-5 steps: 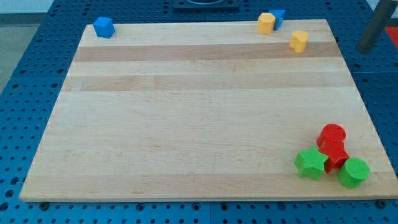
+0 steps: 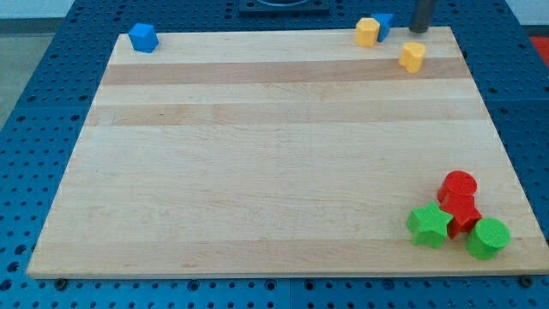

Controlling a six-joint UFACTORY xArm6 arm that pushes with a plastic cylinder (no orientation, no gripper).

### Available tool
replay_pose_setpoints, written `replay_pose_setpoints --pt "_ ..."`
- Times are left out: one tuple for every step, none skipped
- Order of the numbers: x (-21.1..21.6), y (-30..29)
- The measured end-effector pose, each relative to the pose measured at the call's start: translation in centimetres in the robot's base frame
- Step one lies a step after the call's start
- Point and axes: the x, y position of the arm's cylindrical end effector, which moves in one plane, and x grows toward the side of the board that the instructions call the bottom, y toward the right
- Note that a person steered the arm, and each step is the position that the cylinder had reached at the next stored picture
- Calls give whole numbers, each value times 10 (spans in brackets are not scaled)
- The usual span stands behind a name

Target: Slightly push the triangle to the left

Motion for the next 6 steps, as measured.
replay_pose_setpoints --pt "0 -3" --pt "0 -21" --pt "2 -41" --pt "11 -52" --pt "26 -63" --pt "37 -70"
